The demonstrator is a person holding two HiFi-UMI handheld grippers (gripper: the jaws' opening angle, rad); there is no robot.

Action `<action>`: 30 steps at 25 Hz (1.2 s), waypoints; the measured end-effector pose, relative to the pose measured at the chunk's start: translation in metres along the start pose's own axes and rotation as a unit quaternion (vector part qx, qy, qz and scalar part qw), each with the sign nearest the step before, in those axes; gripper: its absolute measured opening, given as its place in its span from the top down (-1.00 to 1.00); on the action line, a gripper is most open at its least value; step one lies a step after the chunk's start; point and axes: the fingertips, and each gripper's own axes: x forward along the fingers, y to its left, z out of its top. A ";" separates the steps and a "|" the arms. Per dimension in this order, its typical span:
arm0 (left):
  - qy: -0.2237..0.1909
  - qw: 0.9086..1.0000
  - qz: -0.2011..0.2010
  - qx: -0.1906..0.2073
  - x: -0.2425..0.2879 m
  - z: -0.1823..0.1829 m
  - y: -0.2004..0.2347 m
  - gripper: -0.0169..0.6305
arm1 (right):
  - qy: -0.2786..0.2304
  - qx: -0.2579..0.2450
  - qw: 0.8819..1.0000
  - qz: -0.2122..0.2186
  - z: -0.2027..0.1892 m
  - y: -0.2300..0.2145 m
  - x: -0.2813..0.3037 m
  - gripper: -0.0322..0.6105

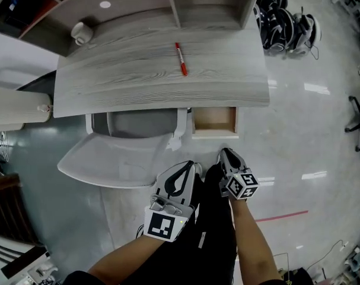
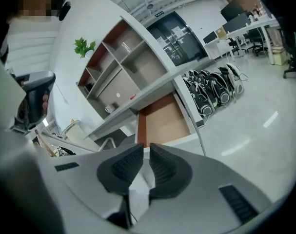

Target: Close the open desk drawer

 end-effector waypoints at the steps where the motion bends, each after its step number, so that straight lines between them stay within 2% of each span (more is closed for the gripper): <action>1: 0.003 1.000 -0.002 -0.003 0.001 -0.003 -0.001 0.93 | 0.007 0.004 1.000 0.001 -0.008 -0.007 0.004 0.75; 4: 0.003 1.000 -0.004 0.003 0.004 -0.007 0.001 0.93 | 0.028 0.008 1.000 -0.001 -0.028 -0.024 0.015 0.61; 7: -0.012 1.000 -0.007 0.026 0.009 -0.007 0.004 0.93 | 0.041 0.011 0.999 0.009 -0.042 -0.035 0.027 0.32; 10: 0.017 1.000 -0.010 0.004 0.012 -0.017 -0.002 0.93 | 0.054 0.012 0.998 0.038 -0.054 -0.042 0.039 0.08; 13: 0.033 0.999 -0.015 0.007 0.013 -0.022 -0.004 0.93 | 0.070 -0.010 0.995 0.066 -0.060 -0.046 0.053 -0.05; 22: 0.046 0.999 -0.023 0.008 0.015 -0.037 -0.001 0.93 | 0.076 -0.056 0.992 0.083 -0.073 -0.071 0.093 -0.29; 27: 0.055 0.998 -0.038 0.014 0.012 -0.039 -0.011 0.93 | 0.059 -0.067 0.992 0.095 -0.065 -0.073 0.107 -0.31; 30: 0.064 0.997 -0.042 0.020 0.012 -0.047 -0.012 0.93 | 0.059 -0.092 0.989 0.100 -0.068 -0.075 0.110 -0.31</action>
